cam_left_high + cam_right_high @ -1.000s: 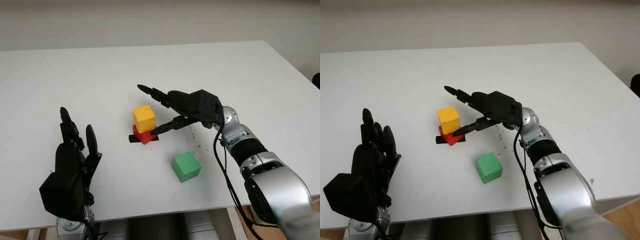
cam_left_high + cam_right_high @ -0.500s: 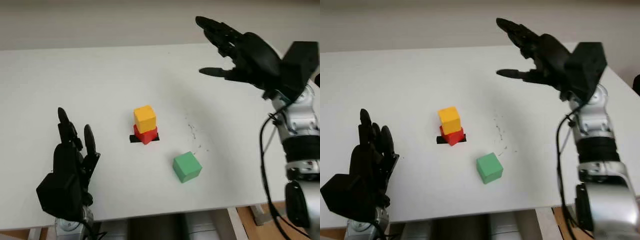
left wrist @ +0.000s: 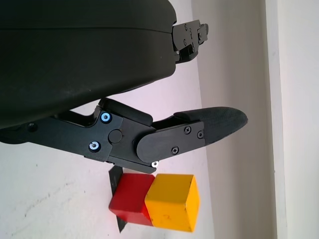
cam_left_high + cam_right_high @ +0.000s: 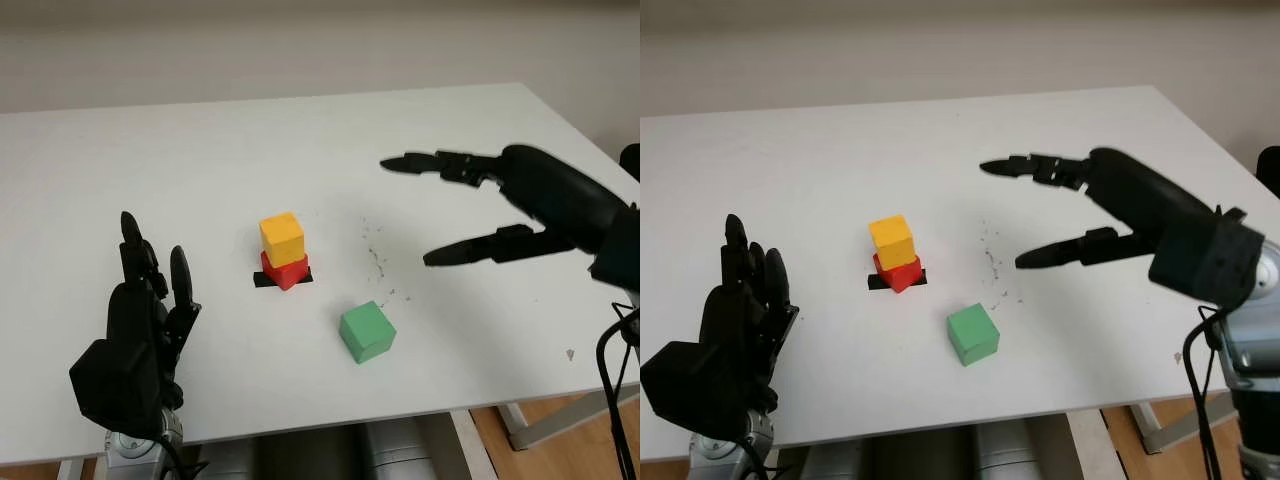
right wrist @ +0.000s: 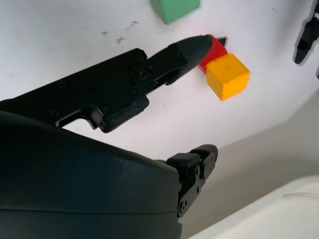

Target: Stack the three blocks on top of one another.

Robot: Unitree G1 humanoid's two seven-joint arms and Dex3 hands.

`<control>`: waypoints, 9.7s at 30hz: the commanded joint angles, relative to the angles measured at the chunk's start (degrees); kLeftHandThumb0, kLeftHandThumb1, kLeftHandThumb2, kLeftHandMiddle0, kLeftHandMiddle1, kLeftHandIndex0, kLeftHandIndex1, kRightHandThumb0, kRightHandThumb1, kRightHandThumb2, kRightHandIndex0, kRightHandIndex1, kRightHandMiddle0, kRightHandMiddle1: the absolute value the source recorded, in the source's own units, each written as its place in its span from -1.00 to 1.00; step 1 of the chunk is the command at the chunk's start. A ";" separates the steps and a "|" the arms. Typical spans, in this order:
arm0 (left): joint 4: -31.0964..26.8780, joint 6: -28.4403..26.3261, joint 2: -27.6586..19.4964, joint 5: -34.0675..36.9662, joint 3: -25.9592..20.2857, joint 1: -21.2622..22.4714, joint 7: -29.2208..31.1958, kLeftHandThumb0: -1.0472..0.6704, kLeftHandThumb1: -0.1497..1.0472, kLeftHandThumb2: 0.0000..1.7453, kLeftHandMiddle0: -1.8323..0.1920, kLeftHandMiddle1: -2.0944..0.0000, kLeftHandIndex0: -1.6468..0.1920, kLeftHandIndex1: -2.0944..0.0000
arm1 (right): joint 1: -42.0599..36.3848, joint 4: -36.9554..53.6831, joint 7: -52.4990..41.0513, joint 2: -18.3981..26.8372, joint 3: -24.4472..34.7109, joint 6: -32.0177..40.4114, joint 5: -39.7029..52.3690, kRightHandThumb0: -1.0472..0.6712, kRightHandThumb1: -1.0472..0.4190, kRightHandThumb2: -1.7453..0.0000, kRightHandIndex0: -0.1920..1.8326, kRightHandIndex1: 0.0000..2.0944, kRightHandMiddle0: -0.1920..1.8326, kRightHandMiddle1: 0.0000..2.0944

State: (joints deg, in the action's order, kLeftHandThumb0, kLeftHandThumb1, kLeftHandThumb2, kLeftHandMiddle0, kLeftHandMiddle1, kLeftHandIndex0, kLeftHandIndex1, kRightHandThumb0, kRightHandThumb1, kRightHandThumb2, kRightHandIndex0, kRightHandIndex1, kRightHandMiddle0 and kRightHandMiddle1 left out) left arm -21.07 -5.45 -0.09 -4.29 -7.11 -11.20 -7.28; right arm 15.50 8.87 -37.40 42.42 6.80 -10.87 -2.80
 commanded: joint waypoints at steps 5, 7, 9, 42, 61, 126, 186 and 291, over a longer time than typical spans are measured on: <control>-0.92 -1.19 -1.35 0.34 -0.58 2.36 0.93 -0.63 1.00 -0.27 0.98 0.95 0.97 0.96 | -3.97 3.63 -0.05 1.37 -1.12 -4.96 -2.93 -0.50 -0.78 0.94 -0.68 -0.98 -0.45 -0.96; -0.76 -1.52 -1.47 0.51 -0.81 2.81 1.12 -0.63 1.00 -0.28 0.98 0.95 0.97 0.96 | -4.64 3.83 0.18 1.09 -1.79 -6.29 -3.74 -0.49 -0.77 0.94 -0.69 -0.98 -0.46 -0.96; -0.40 -1.49 -1.78 0.77 -1.06 3.25 1.52 -0.62 1.00 -0.28 0.98 0.95 0.98 0.96 | -4.89 2.63 1.54 0.66 -2.87 -10.21 -6.00 -0.51 -0.77 0.94 -0.69 -0.97 -0.45 -0.95; -1.69 -1.80 -1.83 -0.37 -0.56 1.60 1.33 -0.62 1.00 -0.28 0.97 0.95 0.97 0.95 | -1.14 -12.89 9.45 -1.80 -15.02 -21.56 -17.89 -0.53 -0.73 0.94 -0.72 -0.95 -0.38 -0.92; -2.47 -2.17 -1.36 -0.19 -0.30 0.92 1.23 -0.59 1.00 -0.27 0.98 0.95 0.97 0.95 | -1.31 -18.00 10.80 -3.78 -15.85 -22.66 -15.92 -0.51 -0.73 0.94 -0.68 -0.93 -0.28 -0.84; -2.51 -2.03 -0.86 -0.40 -0.45 0.58 1.03 -0.61 1.00 -0.27 0.97 0.95 0.97 0.95 | 13.90 -36.76 11.93 -15.01 -8.11 -9.50 1.03 -0.40 -0.93 0.93 -0.48 -0.92 -0.48 0.44; -2.41 -1.68 -0.72 0.26 -0.39 -0.22 1.43 -0.58 1.00 -0.26 0.98 0.95 0.99 0.95 | 47.33 -68.50 -5.10 -29.69 -12.09 -0.22 -0.19 -0.30 -0.87 0.94 -0.57 -0.96 -0.45 0.48; -2.47 -2.44 -2.40 0.78 -1.43 0.15 2.28 -0.61 1.00 -0.28 0.98 0.95 0.99 0.95 | 26.44 -40.06 6.33 -27.28 -0.05 10.53 13.21 -0.80 -1.00 0.14 -1.00 -1.00 -1.00 -1.00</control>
State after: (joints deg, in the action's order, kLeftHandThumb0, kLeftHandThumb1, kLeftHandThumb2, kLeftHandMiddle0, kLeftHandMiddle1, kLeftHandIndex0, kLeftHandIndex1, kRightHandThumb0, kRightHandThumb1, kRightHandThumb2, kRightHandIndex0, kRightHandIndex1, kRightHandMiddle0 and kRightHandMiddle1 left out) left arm -23.38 -8.15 -1.90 -3.20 -8.11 -11.96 -5.09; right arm 43.50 -33.49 -32.16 15.65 6.45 -1.13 10.08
